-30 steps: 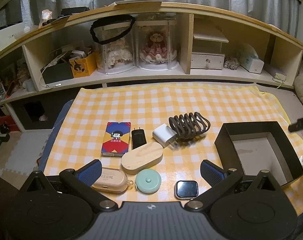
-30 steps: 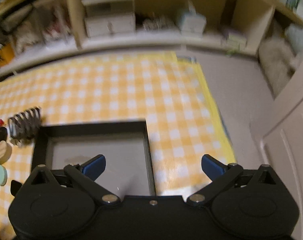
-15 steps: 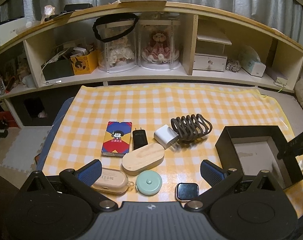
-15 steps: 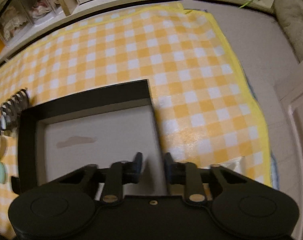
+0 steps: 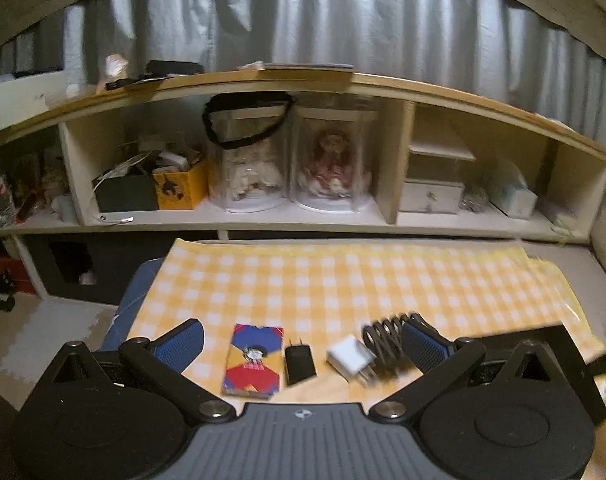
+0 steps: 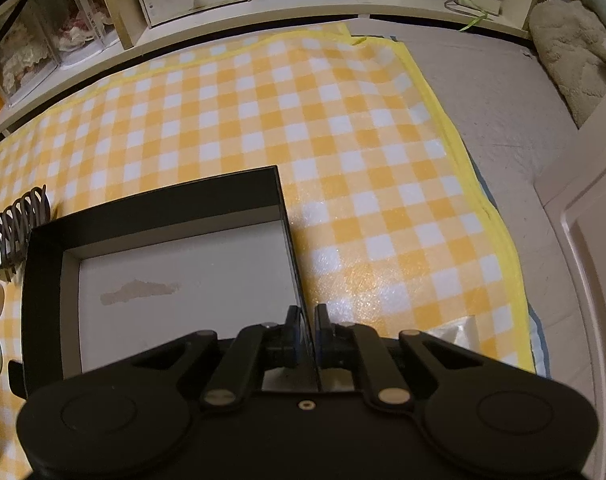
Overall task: Organize rigid objects
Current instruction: 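Move the left tool down over the wooden oval block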
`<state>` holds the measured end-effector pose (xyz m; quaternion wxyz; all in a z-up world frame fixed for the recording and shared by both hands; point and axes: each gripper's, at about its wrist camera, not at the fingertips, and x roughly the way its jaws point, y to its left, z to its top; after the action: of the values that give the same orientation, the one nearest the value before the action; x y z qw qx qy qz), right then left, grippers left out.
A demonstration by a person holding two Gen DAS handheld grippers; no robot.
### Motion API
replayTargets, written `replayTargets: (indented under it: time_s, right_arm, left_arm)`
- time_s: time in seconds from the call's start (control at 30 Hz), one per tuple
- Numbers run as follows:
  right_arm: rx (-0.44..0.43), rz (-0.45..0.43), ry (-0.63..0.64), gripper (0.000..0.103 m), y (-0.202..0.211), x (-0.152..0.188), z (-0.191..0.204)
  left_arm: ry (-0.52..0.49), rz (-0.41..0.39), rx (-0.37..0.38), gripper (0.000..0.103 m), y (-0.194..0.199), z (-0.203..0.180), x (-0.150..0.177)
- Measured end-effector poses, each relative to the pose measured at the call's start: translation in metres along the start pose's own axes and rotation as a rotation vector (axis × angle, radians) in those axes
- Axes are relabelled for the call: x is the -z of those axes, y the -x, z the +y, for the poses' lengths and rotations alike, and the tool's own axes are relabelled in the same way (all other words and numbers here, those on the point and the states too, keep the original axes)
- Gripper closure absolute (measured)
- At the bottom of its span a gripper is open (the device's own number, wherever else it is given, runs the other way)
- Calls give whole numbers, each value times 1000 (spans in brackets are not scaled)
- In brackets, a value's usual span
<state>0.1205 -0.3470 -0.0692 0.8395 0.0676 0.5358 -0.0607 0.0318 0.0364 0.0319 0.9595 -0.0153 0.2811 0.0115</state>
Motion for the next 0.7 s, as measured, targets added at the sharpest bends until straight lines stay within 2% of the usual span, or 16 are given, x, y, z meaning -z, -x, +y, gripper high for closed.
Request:
replayTargets:
  time_s: [0.07, 0.13, 0.3, 0.37, 0.43, 0.57, 0.7]
  right_arm:
    - [0, -1, 1, 96, 0, 0, 0]
    - [3, -2, 8, 95, 0, 0, 0]
    - [-2, -4, 7, 95, 1, 0, -1]
    - [-6, -6, 7, 96, 1, 0, -2]
    - [-7, -7, 7, 96, 1, 0, -2]
    - [-7, -9, 7, 96, 1, 0, -2]
    - [-7, -10, 6, 96, 1, 0, -2]
  left_arm:
    - [22, 54, -9, 0, -14, 2, -4]
    - [47, 147, -20, 0, -32, 3, -4]
    - [199, 356, -15, 0, -76, 11, 9]
    - [261, 415, -23, 0, -90, 15, 16]
    - [297, 453, -56, 0, -104, 15, 20]
    - [332, 467, -151, 0, -126, 10, 27]
    - [347, 499, -190, 0, -146, 4, 32]
